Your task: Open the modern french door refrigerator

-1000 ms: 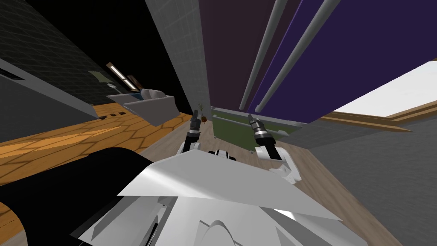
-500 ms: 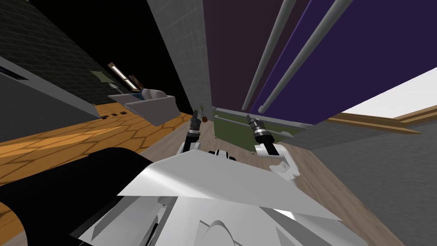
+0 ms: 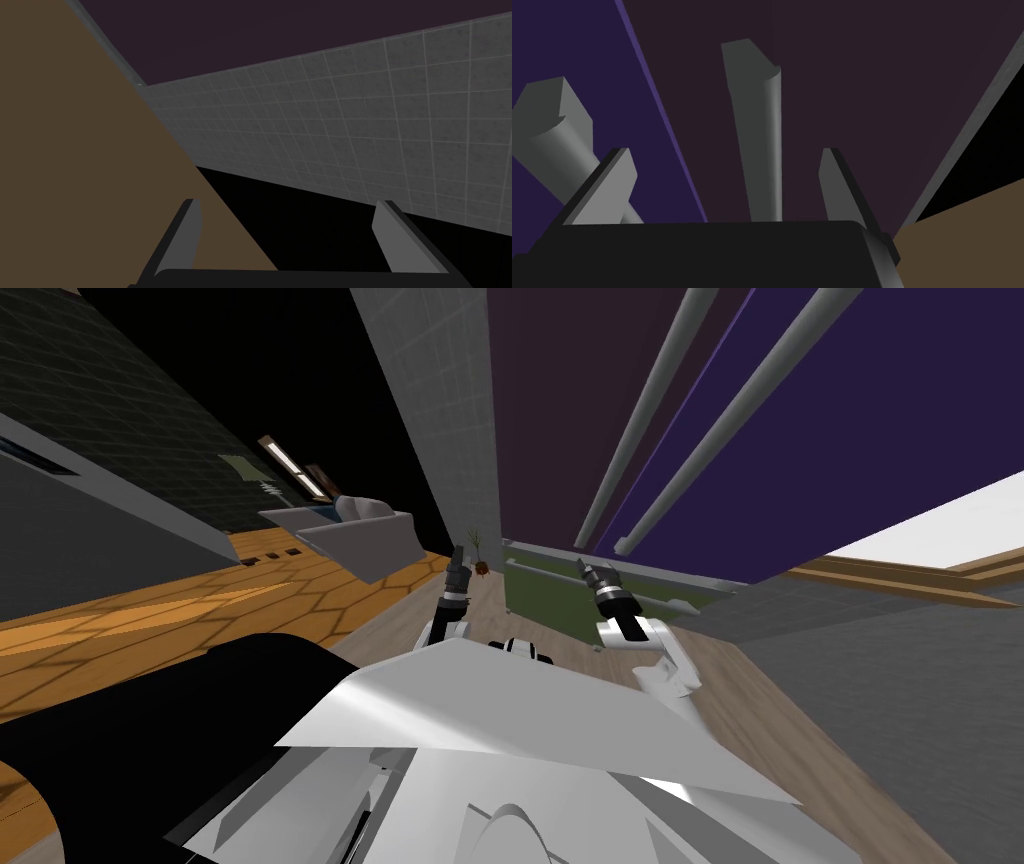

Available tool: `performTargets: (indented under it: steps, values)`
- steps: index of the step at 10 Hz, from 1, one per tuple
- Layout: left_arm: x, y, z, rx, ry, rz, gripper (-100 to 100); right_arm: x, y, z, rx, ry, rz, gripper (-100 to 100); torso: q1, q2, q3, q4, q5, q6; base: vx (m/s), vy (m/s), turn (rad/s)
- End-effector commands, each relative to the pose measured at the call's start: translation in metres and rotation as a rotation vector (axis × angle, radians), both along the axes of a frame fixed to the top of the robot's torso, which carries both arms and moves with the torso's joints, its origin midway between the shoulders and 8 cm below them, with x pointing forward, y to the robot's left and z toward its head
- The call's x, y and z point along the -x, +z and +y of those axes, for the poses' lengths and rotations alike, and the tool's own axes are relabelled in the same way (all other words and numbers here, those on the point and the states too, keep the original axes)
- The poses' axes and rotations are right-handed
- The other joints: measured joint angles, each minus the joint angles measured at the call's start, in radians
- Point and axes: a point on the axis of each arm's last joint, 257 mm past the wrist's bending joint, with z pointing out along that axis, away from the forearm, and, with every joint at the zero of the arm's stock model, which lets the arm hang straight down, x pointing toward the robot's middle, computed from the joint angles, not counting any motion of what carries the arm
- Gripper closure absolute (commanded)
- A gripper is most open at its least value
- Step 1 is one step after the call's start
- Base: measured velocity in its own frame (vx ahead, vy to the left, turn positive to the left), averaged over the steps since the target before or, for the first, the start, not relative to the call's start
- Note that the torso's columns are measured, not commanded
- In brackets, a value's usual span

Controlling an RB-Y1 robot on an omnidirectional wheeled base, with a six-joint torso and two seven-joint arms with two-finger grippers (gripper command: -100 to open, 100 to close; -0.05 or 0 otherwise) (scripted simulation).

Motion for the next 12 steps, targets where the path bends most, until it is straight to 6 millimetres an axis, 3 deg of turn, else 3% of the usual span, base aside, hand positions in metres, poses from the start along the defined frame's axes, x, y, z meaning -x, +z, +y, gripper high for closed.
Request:
performTargets:
  steps: [1, 12]
  values:
    - [0.0, 0.0, 0.0, 0.0, 0.0, 0.0, 0, -0.008, -0.003, -0.007, 0.096, -0.036, 0.016, -100, 0.0, 0.0, 0.0, 0.0, 0.0, 0.0, 0.007, 0.048, 0.01]
    - [0.0, 0.0, 0.0, 0.0, 0.0, 0.0, 0, -0.043, 0.001, -0.059, 0.591, -0.239, 0.08, -100, 0.0, 0.0, 0.0, 0.0, 0.0, 0.0, 0.017, 0.054, 0.015]
